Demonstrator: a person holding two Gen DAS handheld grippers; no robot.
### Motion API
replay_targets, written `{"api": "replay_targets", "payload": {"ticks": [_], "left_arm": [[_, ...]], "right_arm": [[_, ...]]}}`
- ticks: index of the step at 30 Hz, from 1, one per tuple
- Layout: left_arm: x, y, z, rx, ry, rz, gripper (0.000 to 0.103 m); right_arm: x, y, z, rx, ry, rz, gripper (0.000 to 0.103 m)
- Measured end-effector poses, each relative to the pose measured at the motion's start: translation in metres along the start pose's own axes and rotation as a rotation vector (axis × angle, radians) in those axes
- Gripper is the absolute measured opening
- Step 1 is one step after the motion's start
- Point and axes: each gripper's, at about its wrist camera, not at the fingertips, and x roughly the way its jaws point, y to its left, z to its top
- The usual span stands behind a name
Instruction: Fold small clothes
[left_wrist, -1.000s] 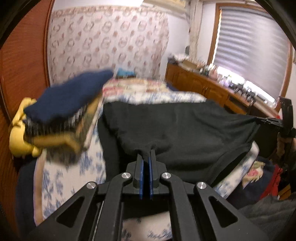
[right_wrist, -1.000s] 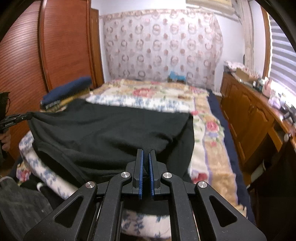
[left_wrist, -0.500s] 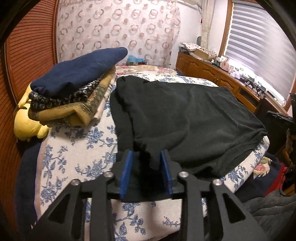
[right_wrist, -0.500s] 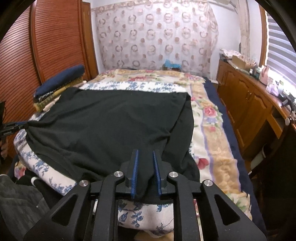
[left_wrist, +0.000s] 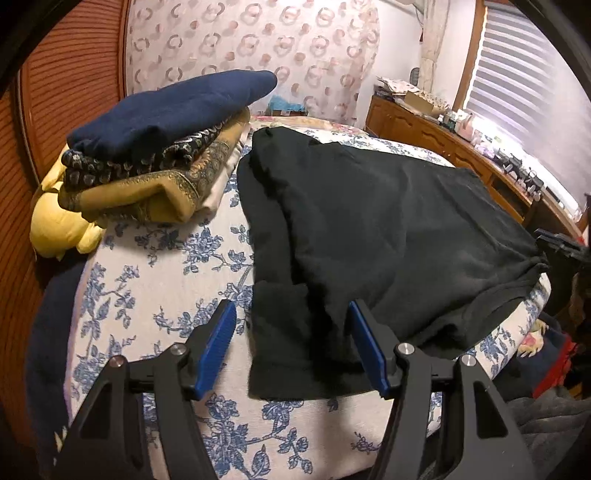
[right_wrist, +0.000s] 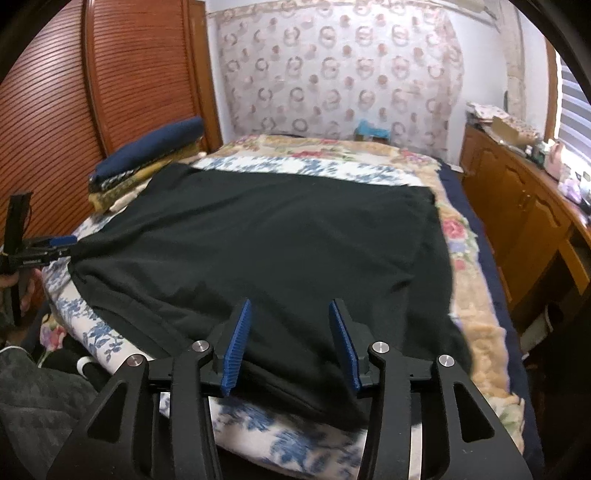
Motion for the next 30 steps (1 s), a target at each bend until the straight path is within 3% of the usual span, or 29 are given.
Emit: {"api": "replay_targets", "payload": {"ticks": [16, 24, 30], "left_arm": [[0.015, -0.002, -0.004, -0.018, 0.027, -0.025, 0.062], [0.016, 0.0, -0.005, -0.028, 0.008, -0.026, 0.062], [0.015, 0.002, -0.006, -0.039, -0.007, -0.033, 0.062]], "right_arm": [[0.05, 0.022, -0.014, -0.048, 0.086, -0.01, 0.051], [0.049, 0.027, -0.021, -0.074, 0.042, -0.026, 0.062], [0.05, 0.029, -0.023, -0.062, 0.027, -0.035, 0.064]]}}
